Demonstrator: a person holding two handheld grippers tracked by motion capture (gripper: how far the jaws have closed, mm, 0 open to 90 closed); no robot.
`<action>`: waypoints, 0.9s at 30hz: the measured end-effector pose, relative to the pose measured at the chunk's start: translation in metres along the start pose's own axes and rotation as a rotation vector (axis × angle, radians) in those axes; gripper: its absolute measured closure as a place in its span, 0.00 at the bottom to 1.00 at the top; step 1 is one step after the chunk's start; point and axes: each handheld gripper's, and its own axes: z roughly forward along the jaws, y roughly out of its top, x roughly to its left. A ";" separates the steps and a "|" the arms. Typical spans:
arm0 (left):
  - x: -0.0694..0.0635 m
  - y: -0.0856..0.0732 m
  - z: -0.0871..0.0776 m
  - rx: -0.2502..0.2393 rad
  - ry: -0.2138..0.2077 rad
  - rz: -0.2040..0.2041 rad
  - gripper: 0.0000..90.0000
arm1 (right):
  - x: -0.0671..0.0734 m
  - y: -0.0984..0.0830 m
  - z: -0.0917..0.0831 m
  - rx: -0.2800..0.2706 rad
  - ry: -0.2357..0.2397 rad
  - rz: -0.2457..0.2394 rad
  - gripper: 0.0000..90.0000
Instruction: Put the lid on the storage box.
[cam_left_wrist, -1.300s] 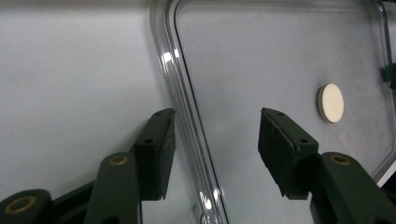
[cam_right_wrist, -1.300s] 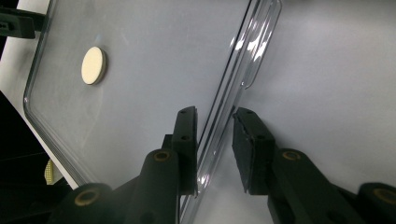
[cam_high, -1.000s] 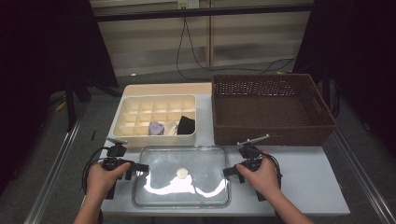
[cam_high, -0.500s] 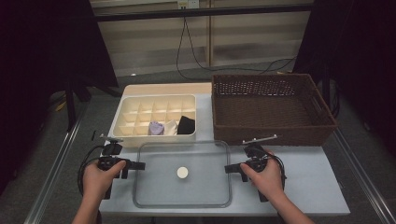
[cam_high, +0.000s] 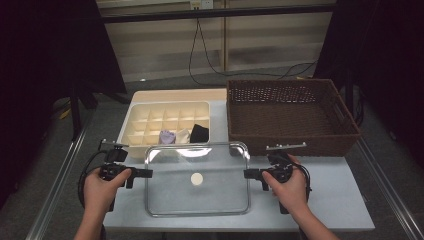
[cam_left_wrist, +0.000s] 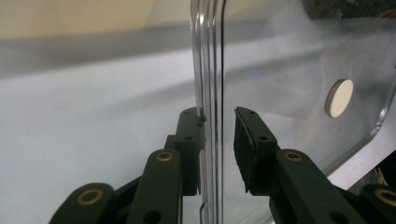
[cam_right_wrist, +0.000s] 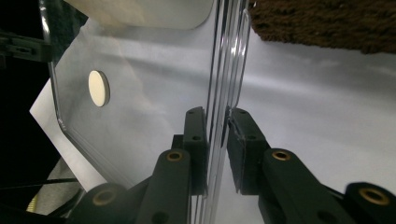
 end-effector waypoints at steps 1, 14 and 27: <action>-0.002 0.000 -0.001 -0.021 0.000 -0.010 0.80 | 0.001 0.001 -0.001 -0.004 -0.003 -0.004 0.87; -0.005 0.008 -0.016 -0.062 -0.027 0.011 0.81 | 0.010 0.018 -0.014 -0.052 0.005 -0.061 0.87; -0.001 0.011 0.003 -0.026 0.003 0.061 0.81 | -0.004 0.012 0.004 -0.019 -0.027 -0.066 0.80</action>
